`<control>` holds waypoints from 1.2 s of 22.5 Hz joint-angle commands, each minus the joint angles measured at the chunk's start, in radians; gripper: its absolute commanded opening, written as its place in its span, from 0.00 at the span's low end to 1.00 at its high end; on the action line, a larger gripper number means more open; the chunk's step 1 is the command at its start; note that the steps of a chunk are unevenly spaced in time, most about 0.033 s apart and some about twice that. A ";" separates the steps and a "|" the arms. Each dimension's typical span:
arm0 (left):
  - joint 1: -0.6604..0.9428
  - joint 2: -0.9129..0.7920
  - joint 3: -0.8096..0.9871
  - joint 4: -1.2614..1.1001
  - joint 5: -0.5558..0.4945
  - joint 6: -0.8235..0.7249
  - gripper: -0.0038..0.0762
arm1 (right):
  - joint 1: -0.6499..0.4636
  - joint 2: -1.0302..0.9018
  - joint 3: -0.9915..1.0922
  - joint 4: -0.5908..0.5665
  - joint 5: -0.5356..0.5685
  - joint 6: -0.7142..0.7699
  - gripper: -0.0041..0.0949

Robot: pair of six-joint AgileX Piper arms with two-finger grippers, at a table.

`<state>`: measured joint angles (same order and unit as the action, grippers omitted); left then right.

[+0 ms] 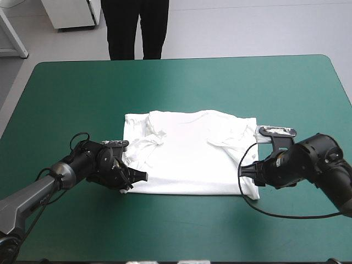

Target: Fold the cloth

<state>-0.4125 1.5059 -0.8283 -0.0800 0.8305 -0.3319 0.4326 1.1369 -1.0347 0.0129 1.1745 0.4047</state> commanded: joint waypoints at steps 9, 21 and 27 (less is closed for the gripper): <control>-0.002 0.036 0.045 0.057 0.016 0.009 0.04 | 0.082 0.064 0.175 -0.142 -0.228 0.175 0.54; -0.002 0.034 0.043 0.057 0.024 0.013 0.04 | 0.082 0.355 0.186 -0.125 -0.337 0.218 0.47; -0.002 0.034 0.041 0.057 0.028 0.013 0.04 | 0.082 0.380 0.213 -0.045 -0.291 0.182 0.03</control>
<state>-0.4125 1.5059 -0.8275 -0.0812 0.8279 -0.3215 0.5125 1.4895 -0.8485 -0.0340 0.8706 0.5990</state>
